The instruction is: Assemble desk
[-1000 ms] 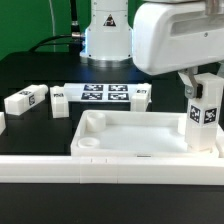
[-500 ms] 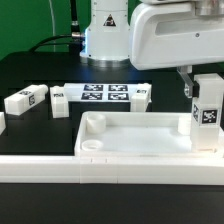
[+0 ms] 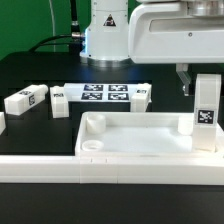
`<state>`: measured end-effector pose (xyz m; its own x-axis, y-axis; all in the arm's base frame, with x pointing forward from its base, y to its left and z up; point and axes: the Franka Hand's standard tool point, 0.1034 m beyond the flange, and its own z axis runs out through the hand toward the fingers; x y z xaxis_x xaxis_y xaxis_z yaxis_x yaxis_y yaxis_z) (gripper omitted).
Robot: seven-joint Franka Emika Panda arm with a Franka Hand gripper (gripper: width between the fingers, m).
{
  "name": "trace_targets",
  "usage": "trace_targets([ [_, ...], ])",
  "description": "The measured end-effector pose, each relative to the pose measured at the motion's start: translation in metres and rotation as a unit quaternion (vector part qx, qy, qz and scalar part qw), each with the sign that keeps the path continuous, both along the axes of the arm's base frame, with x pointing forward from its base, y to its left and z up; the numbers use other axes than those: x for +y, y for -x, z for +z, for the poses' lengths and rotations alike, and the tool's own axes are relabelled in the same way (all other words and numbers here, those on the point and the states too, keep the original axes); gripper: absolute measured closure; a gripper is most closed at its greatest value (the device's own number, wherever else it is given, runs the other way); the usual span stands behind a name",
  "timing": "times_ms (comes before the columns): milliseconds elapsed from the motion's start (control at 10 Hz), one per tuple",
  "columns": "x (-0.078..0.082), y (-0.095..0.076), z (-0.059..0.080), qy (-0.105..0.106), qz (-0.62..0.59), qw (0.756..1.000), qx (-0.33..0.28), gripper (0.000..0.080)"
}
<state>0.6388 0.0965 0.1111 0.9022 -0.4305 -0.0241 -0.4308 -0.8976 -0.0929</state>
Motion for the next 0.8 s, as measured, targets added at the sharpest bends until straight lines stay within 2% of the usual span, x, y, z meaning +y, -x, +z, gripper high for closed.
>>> trace_targets([
  [400,0.0013,0.0013,-0.0008,-0.005,-0.209,0.978,0.021,0.0509],
  [600,0.0069,0.0022,-0.0015,-0.014,-0.311,0.95,0.035,0.0509],
  [800,0.0094,0.0026,-0.0016,-0.019,-0.357,0.933,0.042,0.0509],
])
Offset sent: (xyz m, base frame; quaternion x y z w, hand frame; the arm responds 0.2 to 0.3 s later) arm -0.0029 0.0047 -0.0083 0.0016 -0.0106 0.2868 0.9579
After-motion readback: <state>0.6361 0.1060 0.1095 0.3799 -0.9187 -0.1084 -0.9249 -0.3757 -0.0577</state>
